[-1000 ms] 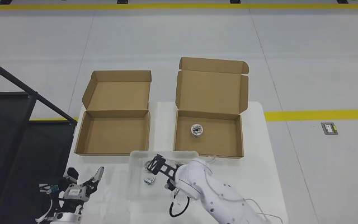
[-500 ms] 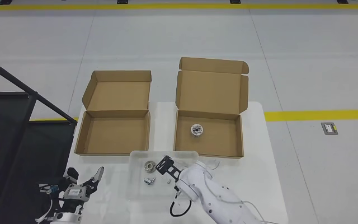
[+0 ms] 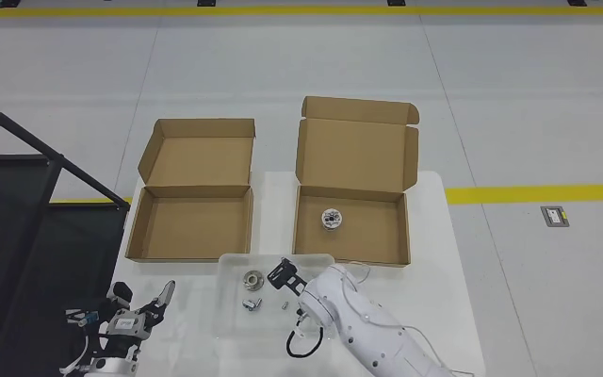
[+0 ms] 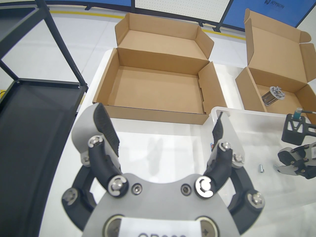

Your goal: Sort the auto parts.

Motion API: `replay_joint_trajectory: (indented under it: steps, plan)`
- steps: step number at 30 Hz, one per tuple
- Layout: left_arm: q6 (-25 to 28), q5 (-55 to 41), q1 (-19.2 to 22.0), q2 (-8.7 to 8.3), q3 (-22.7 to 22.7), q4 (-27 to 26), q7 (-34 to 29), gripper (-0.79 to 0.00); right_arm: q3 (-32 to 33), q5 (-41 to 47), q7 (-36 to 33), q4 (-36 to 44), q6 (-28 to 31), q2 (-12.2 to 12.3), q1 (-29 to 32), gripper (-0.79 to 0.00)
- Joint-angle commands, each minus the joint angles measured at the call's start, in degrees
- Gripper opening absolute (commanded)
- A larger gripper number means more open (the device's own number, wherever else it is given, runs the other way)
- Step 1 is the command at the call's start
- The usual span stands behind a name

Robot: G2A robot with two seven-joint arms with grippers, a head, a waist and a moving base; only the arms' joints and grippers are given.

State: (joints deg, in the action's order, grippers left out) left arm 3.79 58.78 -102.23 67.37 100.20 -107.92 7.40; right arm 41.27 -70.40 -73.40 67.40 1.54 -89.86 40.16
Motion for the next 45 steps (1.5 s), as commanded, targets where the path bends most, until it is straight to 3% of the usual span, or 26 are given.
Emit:
replay_joint_trajectory:
  steps: [1, 4, 6, 21, 22, 23, 24, 31, 36, 45]
  plan:
    - [0.00, 0.00, 0.00, 0.00, 0.00, 0.00, 0.00, 0.000, -0.11, 0.10, 0.04, -0.53, 0.12, -0.20, -0.27, -0.502]
    - [0.00, 0.00, 0.00, 0.00, 0.00, 0.00, 0.00, 0.000, -0.41, 0.34, -0.19, -1.18, 0.14, -0.57, -0.59, -0.508]
    - [0.00, 0.00, 0.00, 0.00, 0.00, 0.00, 0.00, 0.000, -0.66, 0.53, -0.21, -1.87, 0.19, -0.84, -0.86, -0.625]
    - [0.00, 0.00, 0.00, 0.00, 0.00, 0.00, 0.00, 0.000, -0.70, 2.05, 0.35, -6.57, 1.79, -2.20, -2.75, -0.613]
    - [0.00, 0.00, 0.00, 0.00, 0.00, 0.00, 0.00, 0.000, -0.72, 2.44, 0.48, -6.72, 2.49, -2.28, -2.79, -0.640]
    - [0.00, 0.00, 0.00, 0.00, 0.00, 0.00, 0.00, 0.000, -0.60, 2.90, 1.01, -6.91, 3.23, -2.33, -2.83, -0.767]
    - [0.00, 0.00, 0.00, 0.00, 0.00, 0.00, 0.00, 0.000, -0.46, 2.80, 1.06, -7.41, 3.18, -2.34, -2.93, -0.785]
    - [0.00, 0.00, 0.00, 0.00, 0.00, 0.00, 0.00, 0.000, 0.58, 2.52, 2.34, -7.05, 4.64, -2.17, -2.77, -0.785]
    - [0.00, 0.00, 0.00, 0.00, 0.00, 0.00, 0.00, 0.000, 4.15, -0.27, 6.06, 2.33, 8.65, -0.31, -0.01, -0.785]
    - [0.00, 0.00, 0.00, 0.00, 0.00, 0.00, 0.00, 0.000, 16.95, -19.84, 13.17, 35.20, 11.69, 5.33, 15.05, -0.785]
